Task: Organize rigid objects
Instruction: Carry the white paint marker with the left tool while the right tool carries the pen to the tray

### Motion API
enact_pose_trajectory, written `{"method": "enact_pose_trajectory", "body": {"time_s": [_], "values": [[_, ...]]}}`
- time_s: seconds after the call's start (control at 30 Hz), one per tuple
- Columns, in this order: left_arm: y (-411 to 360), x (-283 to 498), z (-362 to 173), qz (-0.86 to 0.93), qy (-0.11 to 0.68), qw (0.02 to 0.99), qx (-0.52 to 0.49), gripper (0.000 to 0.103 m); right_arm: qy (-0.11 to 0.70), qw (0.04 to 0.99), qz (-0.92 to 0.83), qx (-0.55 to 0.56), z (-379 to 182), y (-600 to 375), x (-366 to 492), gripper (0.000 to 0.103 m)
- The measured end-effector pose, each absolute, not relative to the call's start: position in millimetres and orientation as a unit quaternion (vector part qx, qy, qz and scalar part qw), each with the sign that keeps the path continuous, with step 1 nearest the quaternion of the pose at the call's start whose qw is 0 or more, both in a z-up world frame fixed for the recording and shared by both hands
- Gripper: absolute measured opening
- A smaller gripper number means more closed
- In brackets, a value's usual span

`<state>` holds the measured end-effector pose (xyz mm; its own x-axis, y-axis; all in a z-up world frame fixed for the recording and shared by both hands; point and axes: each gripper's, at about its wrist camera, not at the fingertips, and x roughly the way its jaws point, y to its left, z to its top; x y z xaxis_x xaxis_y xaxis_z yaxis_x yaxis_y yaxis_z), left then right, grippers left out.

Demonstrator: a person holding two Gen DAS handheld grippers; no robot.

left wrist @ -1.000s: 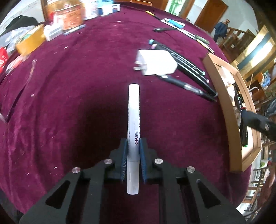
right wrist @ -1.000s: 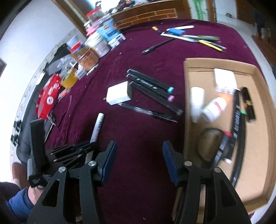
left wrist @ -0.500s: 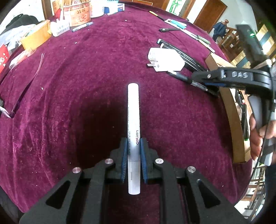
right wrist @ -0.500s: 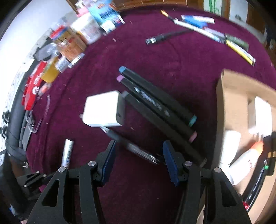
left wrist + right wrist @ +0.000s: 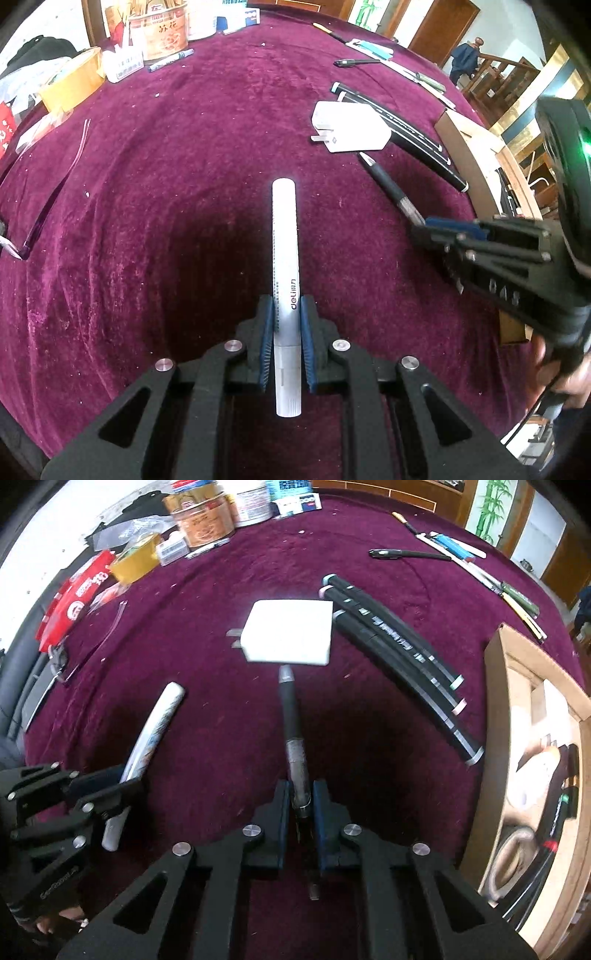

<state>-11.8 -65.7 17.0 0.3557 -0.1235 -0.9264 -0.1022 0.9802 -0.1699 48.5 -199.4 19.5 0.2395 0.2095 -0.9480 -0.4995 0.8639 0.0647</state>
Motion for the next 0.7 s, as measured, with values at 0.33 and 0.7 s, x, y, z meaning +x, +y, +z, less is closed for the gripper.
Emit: {"method": "enact_pose_trajectory", "body": {"time_s": [0.33, 0.7], "values": [[-71, -13, 18, -0.008, 0.568, 0.82, -0.078, 0.013, 0.575, 0.779, 0.222, -0.117, 16, -198, 25, 0.01], [-79, -14, 18, -0.004, 0.562, 0.826, -0.048, 0.015, 0.578, 0.778, 0.223, -0.101, 13, -196, 28, 0.01]]}}
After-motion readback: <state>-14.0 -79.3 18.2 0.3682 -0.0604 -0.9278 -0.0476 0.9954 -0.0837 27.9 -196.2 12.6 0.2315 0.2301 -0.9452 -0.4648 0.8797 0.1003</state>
